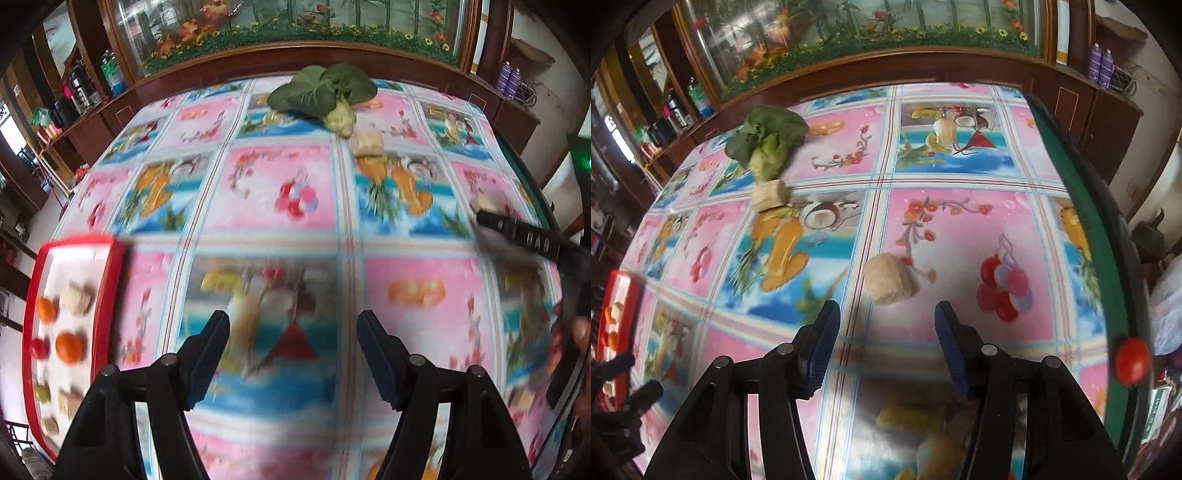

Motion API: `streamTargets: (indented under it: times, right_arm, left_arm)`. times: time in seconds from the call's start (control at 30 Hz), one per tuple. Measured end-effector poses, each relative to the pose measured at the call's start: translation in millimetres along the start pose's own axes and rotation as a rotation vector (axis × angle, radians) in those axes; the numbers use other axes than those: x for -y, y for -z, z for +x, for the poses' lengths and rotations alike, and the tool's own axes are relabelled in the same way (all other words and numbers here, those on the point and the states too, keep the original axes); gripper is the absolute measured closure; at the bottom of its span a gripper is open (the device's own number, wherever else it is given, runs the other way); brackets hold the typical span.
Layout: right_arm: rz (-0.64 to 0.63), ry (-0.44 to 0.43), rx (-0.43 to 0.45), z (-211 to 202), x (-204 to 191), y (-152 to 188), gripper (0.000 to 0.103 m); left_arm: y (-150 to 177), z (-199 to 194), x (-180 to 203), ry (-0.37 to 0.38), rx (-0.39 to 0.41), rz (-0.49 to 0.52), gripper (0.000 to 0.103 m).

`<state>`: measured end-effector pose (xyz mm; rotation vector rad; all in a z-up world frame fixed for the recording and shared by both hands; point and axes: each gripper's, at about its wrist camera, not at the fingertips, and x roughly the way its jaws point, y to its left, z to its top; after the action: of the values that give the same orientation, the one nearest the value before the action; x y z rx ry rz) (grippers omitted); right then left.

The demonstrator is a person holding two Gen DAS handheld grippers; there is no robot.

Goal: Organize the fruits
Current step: 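Move both open tools back toward the remaining tan pieces, then grasp a tan cube with the left tool while the right tool grasps a tan cylinder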

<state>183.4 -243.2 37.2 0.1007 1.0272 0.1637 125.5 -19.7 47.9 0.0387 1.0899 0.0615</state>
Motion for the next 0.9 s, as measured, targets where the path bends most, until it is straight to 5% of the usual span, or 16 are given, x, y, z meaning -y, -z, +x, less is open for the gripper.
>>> streamTargets:
  times: [0.13, 0.2, 0.47, 0.7, 0.9]
  right_arm:
    - [-0.016, -0.007, 0.001, 9, 1, -6, 0.058]
    - [-0.053, 0.007, -0.002, 11, -1, -9, 0.078]
    - [-0.084, -0.04, 0.006, 5, 6, -3, 0.077]
    - [-0.096, -0.078, 0.005, 6, 10, -2, 0.077]
    - [-0.086, -0.103, 0.001, 5, 14, -2, 0.077]
  left_arm:
    - [-35, 15, 11, 0.017, 0.005, -0.03, 0.029]
    - [-53, 24, 19, 0.025, 0.015, -0.05, 0.029]
    - [-116, 62, 47, 0.081, 0.026, -0.153, 0.029]
    - [-137, 97, 71, -0.01, 0.004, -0.152, 0.029]
    - [-139, 107, 68, 0.007, 0.006, -0.172, 0.065]
